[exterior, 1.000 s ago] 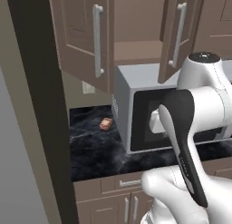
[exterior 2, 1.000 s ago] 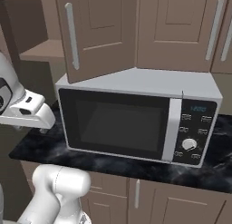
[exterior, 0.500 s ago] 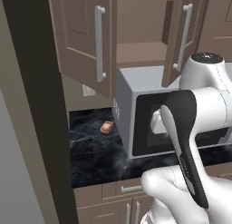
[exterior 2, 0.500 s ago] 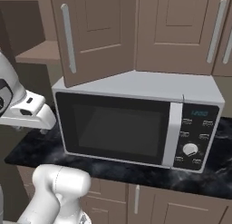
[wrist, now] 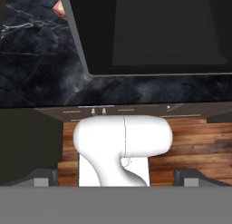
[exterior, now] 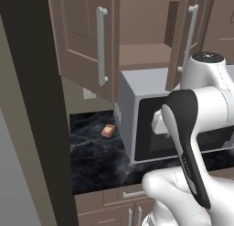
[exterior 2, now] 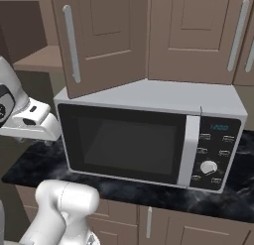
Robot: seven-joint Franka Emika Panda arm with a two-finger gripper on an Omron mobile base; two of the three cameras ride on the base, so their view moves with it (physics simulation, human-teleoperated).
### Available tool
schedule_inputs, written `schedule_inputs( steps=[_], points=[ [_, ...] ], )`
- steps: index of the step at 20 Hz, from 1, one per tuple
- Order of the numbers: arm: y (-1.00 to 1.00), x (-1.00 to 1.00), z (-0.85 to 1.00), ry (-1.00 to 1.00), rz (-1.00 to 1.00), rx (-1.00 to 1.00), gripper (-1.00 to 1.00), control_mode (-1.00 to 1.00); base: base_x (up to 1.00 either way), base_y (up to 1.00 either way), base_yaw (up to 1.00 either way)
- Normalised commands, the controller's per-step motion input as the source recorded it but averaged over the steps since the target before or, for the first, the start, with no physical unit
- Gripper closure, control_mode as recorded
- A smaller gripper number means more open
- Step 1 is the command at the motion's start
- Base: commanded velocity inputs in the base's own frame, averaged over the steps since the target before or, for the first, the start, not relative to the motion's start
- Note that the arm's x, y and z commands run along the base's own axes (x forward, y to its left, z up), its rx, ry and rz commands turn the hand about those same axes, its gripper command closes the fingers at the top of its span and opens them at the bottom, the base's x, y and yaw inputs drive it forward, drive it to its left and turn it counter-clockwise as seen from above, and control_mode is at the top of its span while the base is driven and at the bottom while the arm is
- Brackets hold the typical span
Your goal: Close all open cabinet doors.
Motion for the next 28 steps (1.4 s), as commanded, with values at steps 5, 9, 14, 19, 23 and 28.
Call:
schedule_inputs(
  steps=[5, 9, 14, 19, 23, 28],
  points=[
    [0.00, 0.00, 0.00, 0.00, 0.00, 0.00, -1.00, 1.00, 0.30, 0.06, -0.03],
    [0.00, 0.00, 0.00, 0.00, 0.00, 0.00, -1.00, 1.00, 0.19, 0.10, -0.05],
    [0.00, 0.00, 0.00, 0.00, 0.00, 0.00, -1.00, -1.00, 0.00, 0.00, -0.01],
    [-0.09, -0.04, 0.00, -0.09, 0.01, 0.00, -1.00, -1.00, 0.00, 0.00, 0.00],
    [-0.46, -0.23, 0.01, -0.27, 0.08, 0.00, -1.00, -1.00, 0.00, 0.00, 0.00],
    [-0.54, -0.23, 0.13, -0.39, 0.14, 0.03, -1.00, -1.00, 0.00, 0.00, 0.00]
  ],
)
